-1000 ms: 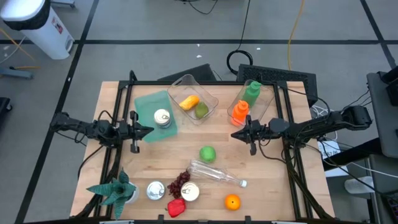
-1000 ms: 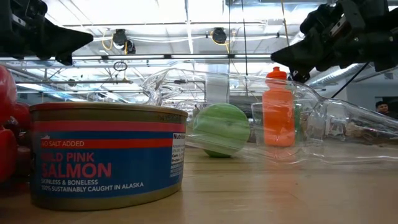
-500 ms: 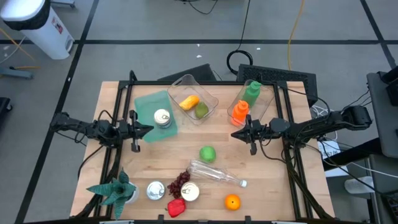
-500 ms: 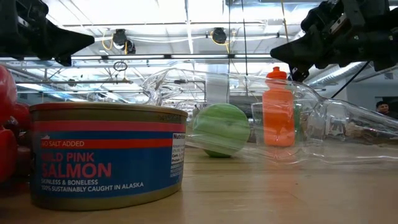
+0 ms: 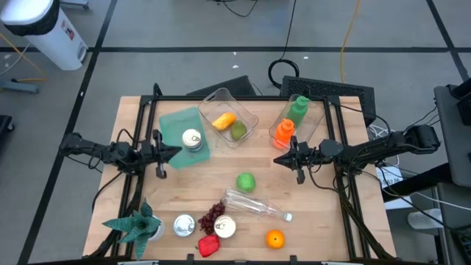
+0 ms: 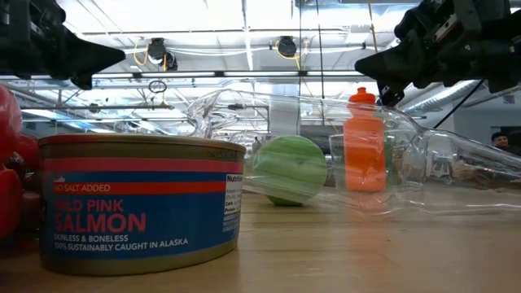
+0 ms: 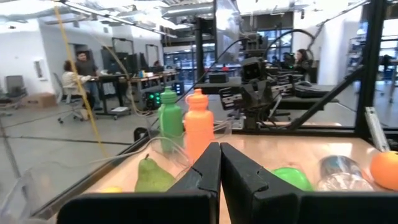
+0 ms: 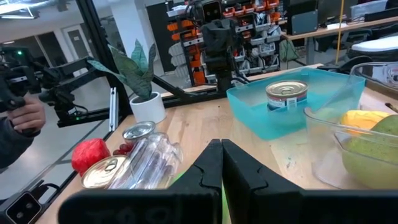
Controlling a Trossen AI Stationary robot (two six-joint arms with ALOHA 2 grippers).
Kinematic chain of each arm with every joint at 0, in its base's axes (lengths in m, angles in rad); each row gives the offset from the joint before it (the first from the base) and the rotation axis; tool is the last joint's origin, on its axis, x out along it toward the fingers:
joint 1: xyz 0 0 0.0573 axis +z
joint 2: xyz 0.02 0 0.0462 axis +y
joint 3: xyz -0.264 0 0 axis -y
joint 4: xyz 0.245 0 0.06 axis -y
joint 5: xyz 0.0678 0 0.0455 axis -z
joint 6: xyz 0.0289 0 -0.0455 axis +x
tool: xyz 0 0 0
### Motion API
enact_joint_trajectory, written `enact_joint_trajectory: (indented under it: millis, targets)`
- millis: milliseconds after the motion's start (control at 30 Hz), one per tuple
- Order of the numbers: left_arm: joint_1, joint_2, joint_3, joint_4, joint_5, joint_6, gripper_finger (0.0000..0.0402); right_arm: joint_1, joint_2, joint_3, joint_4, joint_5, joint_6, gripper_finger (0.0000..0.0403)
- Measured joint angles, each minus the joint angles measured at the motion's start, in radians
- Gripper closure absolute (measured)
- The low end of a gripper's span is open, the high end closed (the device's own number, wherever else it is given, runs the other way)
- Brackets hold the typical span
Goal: Pick & Place Food Item
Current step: Put the transparent bottle into the right transparent bin
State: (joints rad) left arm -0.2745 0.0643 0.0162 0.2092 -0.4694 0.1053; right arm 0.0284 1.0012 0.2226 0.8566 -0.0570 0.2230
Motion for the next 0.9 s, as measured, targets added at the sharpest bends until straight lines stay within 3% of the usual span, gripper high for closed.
enact_joint_trajectory:
  millis: [333,467,633,800,900]
  targets:
    - [0.000,0.000,0.000,-0.005,-0.030,-0.027,0.0382,0.000,0.000,0.000,0.000,0.003,-0.005,0.0403]
    - [0.000,0.001,0.000,-0.010,-0.030,-0.055,0.0382,0.000,0.000,0.000,-0.002,0.004,-0.077,0.0403]
    - [0.000,0.003,0.000,-0.109,-0.030,-0.134,0.0382,0.007,0.000,0.000,-0.023,0.013,-0.119,0.0403]
    - [-0.001,0.023,0.002,-0.148,-0.002,-0.221,0.0382,0.080,0.000,0.003,-0.081,0.198,-0.178,0.0403]
    - [-0.002,0.028,0.002,-0.147,0.009,-0.210,0.0382,0.117,-0.002,0.068,-0.201,0.291,-0.209,0.0403]
